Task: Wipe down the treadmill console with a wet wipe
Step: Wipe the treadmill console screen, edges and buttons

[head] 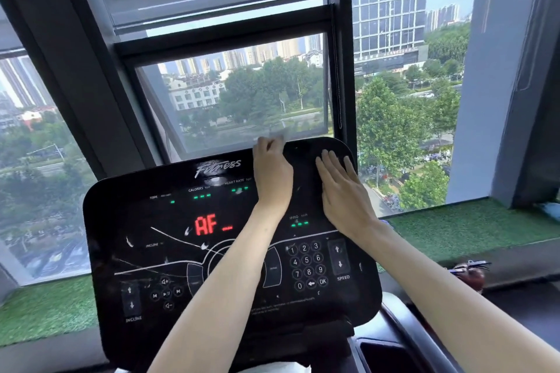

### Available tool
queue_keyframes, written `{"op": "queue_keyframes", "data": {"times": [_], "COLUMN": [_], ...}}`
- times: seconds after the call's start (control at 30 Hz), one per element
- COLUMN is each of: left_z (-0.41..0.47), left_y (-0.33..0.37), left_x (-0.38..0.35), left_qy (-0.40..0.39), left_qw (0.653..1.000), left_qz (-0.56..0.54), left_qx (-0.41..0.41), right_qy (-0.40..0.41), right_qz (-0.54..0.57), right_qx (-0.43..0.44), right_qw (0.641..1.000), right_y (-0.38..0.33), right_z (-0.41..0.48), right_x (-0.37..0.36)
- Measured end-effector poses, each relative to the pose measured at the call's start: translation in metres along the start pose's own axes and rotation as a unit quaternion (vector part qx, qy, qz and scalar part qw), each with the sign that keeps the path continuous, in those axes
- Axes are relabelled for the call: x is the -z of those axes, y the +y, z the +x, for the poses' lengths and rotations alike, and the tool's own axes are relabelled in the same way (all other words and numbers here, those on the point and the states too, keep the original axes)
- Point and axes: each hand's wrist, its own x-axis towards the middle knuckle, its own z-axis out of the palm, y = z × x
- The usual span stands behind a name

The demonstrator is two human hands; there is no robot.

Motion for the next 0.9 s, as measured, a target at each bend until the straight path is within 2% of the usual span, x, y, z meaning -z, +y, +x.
{"op": "queue_keyframes", "data": {"times": [0.1,0.13,0.23,0.27,0.37,0.4,0.5,0.53,0.67,0.7,0.8,0.83,0.9], "left_z": [-0.007,-0.005,0.001,-0.001,-0.011,-0.008,0.003,0.001,-0.01,-0.004,0.01,0.008,-0.003], "left_y": [0.005,0.001,-0.006,-0.002,0.006,0.005,0.006,0.013,0.028,0.025,0.026,0.033,0.044], "left_x": [-0.003,-0.002,0.002,0.002,-0.002,-0.002,0.0,-0.001,-0.007,-0.007,-0.008,-0.01,-0.016], "left_qy": [-0.069,-0.076,-0.012,-0.013,-0.101,-0.1,-0.02,-0.025,-0.152,-0.155,-0.097,-0.103,-0.174], "left_qw": [0.99,0.988,1.0,1.0,0.982,0.982,1.0,1.0,0.968,0.969,0.992,0.991,0.966], "left_qz": [0.014,0.009,0.003,0.004,0.035,0.034,0.012,0.014,0.028,0.029,0.031,0.036,0.043], "left_qx": [-0.121,-0.131,-0.023,-0.024,-0.157,-0.155,-0.002,0.003,-0.197,-0.19,-0.07,-0.078,-0.186], "right_qy": [-0.003,-0.003,0.005,0.005,0.002,0.001,-0.006,-0.011,0.008,0.013,0.019,0.013,-0.007], "right_qz": [0.001,0.0,0.001,0.004,0.007,0.005,0.001,0.002,0.033,0.042,0.059,0.058,0.053], "right_qx": [0.003,0.004,0.003,0.0,-0.003,-0.001,0.017,0.022,-0.008,-0.028,-0.075,-0.078,-0.071], "right_qw": [1.0,1.0,1.0,1.0,1.0,1.0,1.0,1.0,0.999,0.999,0.995,0.995,0.996], "right_y": [0.001,0.001,0.001,0.0,0.0,0.001,0.006,0.008,0.013,0.014,0.013,0.012,0.011], "right_z": [0.0,0.0,0.0,0.0,0.0,0.001,0.0,-0.001,-0.013,-0.02,-0.043,-0.049,-0.056], "right_x": [0.001,0.001,0.0,0.0,-0.001,0.0,0.004,0.006,0.014,0.014,0.009,0.006,0.001]}}
